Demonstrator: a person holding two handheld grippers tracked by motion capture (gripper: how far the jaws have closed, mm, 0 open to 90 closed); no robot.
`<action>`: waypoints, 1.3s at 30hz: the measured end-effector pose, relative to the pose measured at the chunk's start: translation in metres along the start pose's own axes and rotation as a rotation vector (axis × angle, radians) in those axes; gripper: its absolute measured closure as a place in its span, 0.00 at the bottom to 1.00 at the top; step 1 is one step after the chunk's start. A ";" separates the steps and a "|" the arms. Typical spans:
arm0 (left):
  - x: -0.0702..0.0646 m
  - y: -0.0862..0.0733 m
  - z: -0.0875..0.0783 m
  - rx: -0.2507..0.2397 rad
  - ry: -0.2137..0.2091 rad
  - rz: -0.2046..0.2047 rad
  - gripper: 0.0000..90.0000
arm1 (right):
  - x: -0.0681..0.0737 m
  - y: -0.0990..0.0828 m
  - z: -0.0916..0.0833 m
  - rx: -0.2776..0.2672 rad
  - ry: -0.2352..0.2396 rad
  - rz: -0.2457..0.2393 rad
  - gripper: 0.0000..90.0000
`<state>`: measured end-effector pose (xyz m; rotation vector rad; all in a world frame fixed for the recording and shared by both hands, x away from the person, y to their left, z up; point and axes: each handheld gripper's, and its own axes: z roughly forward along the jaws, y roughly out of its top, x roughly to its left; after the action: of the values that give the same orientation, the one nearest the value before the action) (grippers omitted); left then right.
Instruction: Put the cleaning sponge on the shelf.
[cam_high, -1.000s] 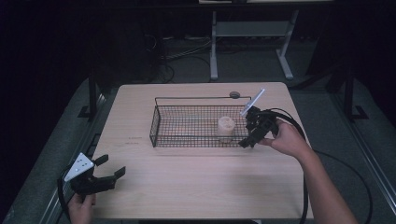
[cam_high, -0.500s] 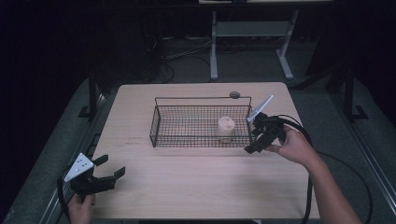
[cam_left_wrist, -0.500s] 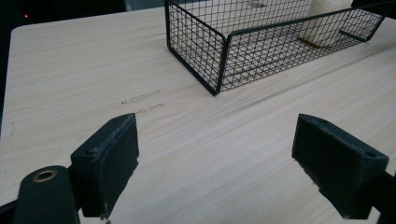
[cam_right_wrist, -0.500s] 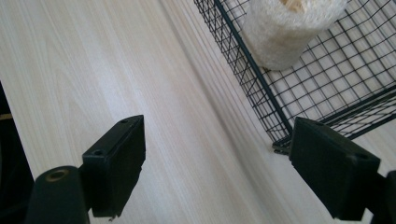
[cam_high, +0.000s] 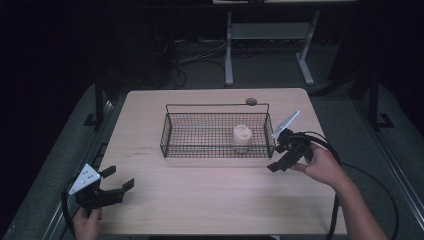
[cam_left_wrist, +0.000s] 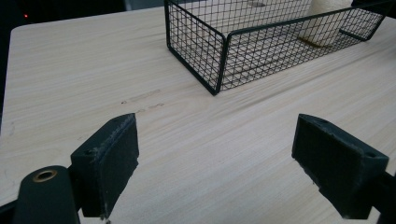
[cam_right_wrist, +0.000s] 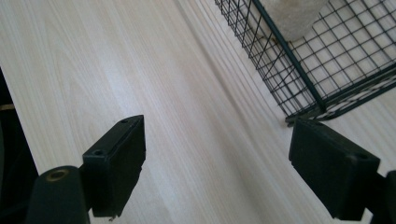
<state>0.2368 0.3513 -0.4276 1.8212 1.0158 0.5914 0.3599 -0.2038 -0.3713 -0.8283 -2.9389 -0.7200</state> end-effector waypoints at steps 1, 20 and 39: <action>0.000 0.000 0.000 0.000 0.000 0.000 0.16 | 0.000 0.000 0.000 0.000 0.000 0.000 0.20; -0.001 0.000 0.000 0.000 0.000 -0.001 0.15 | 0.008 -0.034 0.001 -0.014 -0.002 0.031 0.20; -0.002 0.000 0.000 0.001 -0.002 0.001 0.15 | 0.018 -0.067 0.002 -0.024 0.002 0.072 0.20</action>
<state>0.2359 0.3497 -0.4277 1.8227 1.0143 0.5898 0.3114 -0.2449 -0.4000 -0.9291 -2.8878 -0.7531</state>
